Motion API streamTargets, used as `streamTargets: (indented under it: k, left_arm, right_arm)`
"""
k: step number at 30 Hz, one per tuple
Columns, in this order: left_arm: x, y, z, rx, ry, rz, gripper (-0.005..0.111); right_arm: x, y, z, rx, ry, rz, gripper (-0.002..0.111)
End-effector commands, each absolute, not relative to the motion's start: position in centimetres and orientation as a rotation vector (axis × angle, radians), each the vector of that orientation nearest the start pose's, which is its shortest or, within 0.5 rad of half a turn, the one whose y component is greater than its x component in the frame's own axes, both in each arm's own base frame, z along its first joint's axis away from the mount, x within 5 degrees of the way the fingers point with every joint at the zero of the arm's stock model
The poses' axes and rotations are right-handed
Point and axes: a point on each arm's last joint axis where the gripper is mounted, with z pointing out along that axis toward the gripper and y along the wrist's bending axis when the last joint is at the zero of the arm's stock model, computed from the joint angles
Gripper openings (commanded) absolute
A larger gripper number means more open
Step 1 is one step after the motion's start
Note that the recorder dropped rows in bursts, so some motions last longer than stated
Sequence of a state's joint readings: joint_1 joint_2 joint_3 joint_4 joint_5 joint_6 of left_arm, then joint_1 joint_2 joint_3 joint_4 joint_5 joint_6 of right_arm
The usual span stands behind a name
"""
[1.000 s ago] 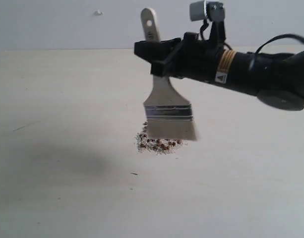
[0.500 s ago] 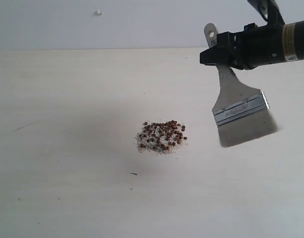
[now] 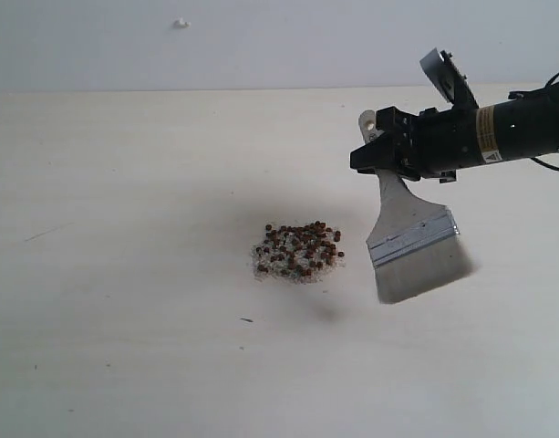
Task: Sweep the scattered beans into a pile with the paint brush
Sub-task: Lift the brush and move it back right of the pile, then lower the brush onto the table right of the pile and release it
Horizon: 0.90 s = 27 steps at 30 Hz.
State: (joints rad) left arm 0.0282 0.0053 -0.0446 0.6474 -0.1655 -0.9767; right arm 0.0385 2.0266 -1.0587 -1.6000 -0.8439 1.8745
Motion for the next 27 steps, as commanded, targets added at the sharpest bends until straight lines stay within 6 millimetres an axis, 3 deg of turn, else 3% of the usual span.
streamTargets:
  k: [1,16,23,27]
  left_arm:
    - [5.15,-0.74,23.78,-0.152,1.315,-0.319,0.0]
    - [5.15,-0.74,23.78,-0.152,1.315,-0.319,0.0]
    - [5.15,-0.74,23.78,-0.152,1.315,-0.319,0.0]
    - [5.15,-0.74,23.78,-0.152,1.315,-0.319,0.0]
  right_arm:
    - [37.37,7.91,13.02,-0.064,2.392,1.143,0.0]
    - [37.53,7.63,12.52,-0.08,2.406,1.076,0.0]
    - [37.7,7.36,12.33,-0.074,2.413,1.02,0.017]
    - [37.72,7.34,12.31,-0.087,2.411,1.01,0.02]
